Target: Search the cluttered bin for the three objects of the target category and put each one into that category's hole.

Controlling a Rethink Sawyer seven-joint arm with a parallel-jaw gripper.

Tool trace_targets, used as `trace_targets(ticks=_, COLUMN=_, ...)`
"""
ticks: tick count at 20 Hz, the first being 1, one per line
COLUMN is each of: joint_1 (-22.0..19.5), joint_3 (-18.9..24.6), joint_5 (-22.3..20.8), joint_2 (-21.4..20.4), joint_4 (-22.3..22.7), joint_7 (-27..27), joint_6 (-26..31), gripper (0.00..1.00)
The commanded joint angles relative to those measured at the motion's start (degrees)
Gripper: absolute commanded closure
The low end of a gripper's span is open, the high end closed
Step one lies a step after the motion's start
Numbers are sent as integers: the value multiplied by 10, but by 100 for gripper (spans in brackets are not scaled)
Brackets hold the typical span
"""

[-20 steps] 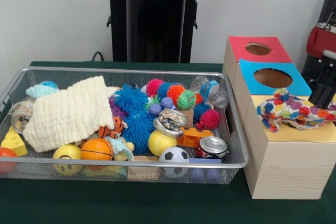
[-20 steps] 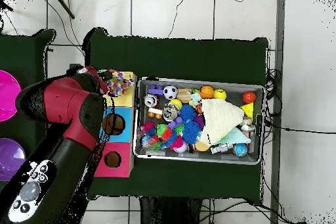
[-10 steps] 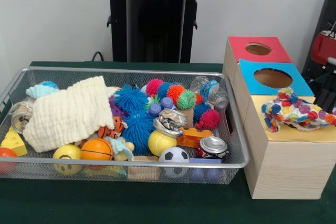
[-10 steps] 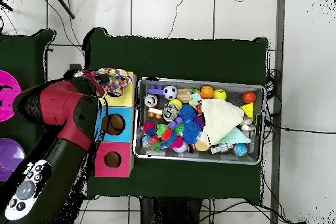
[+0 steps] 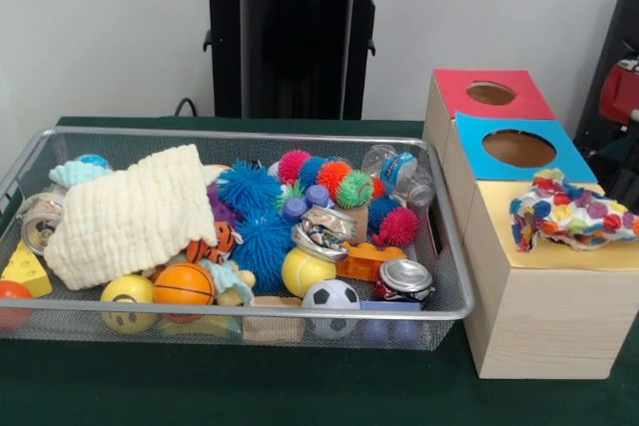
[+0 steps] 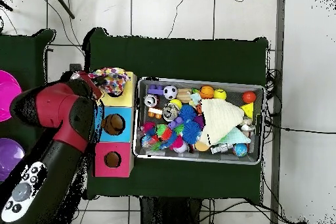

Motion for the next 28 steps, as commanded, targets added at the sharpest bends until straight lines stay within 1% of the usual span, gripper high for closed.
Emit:
trace_targets(ticks=1, joint_1=3, joint_3=45, joint_5=-41, joint_2=10, joint_4=60, joint_7=88, joint_6=42, gripper=100)
trace_targets(ticks=7, joint_1=9, joint_3=31, joint_5=-42, joint_2=17, joint_4=64, joint_7=100, joint_6=53, gripper=100)
trace_targets(ticks=13, joint_1=11, joint_3=20, joint_5=-42, joint_2=23, joint_4=70, joint_7=105, joint_6=43, gripper=100)
trace_targets(ticks=20, joint_1=13, joint_3=-13, joint_5=-53, joint_2=35, joint_4=78, joint_7=117, joint_6=28, gripper=100)
trace_targets(ticks=28, joint_1=20, joint_3=-39, joint_5=-56, joint_2=40, joint_4=74, joint_7=145, joint_6=51, gripper=100)
